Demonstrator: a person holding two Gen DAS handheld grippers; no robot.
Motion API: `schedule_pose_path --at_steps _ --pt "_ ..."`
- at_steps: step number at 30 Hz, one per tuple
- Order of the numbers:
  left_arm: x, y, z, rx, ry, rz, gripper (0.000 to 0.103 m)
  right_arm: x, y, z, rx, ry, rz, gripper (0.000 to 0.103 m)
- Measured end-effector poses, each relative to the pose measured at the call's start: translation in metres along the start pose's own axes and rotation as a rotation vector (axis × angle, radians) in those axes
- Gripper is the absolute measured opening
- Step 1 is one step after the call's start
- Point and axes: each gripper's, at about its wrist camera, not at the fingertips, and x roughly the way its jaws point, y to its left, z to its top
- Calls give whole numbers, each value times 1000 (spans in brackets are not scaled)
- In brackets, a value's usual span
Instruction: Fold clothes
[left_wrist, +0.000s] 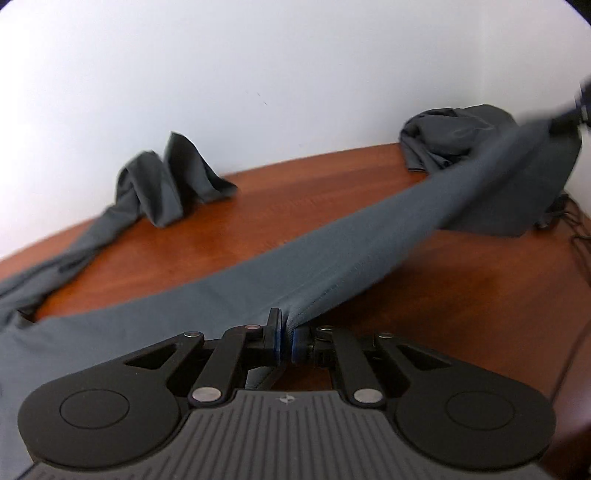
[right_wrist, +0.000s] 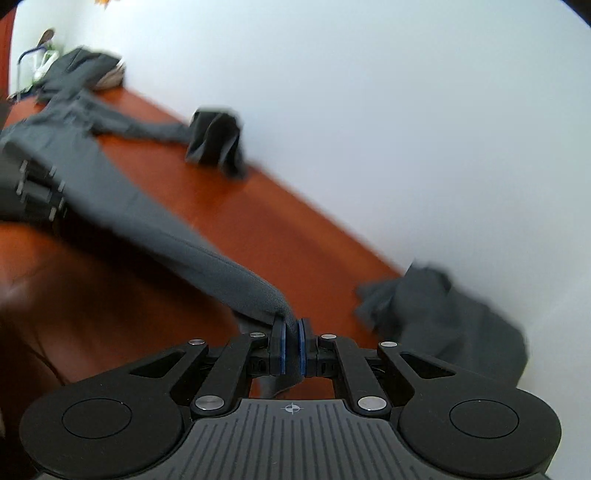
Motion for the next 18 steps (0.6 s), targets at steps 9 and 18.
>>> schedule_pose_path --at_steps 9,18 --pt "1 -12 -42 152 162 -163 9 19 57 -90 30 173 139 9" --pt "-3 -2 -70 198 264 -236 14 13 92 -130 112 265 209 29"
